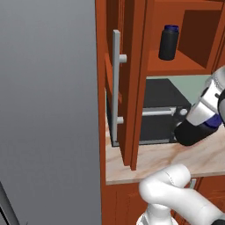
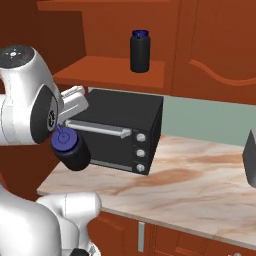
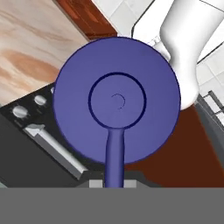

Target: Pick the water bottle, water bottle, beer from the counter and place them in the open cabinet.

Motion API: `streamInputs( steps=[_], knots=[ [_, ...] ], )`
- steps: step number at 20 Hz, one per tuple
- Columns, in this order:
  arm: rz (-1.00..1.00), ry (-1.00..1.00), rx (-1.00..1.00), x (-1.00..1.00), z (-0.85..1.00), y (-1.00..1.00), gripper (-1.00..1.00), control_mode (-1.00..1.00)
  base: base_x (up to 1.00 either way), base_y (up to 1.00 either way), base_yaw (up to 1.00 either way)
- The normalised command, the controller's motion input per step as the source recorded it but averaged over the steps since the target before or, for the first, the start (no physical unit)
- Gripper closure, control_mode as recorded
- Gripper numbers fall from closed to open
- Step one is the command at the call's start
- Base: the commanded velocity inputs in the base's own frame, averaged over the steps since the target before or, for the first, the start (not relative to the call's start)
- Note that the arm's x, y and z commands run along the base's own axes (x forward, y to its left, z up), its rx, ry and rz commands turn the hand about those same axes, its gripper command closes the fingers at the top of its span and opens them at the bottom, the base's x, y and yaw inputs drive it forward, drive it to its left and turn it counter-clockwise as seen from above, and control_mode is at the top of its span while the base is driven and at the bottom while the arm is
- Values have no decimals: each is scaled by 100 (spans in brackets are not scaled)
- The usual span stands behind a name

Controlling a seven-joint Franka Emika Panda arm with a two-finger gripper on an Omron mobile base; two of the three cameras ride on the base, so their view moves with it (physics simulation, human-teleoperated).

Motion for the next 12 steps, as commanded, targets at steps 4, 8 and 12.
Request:
streamInputs(
  steps=[4,8,12],
  knots=[
    [28,-10,-19,0,4,0,100,-100,0,0,0],
    [31,-24,-21,0,0,-3,100,-100,0,0,0],
    [31,-40,-17,-1,0,-26,100,-100,0,0,0]
  ],
)
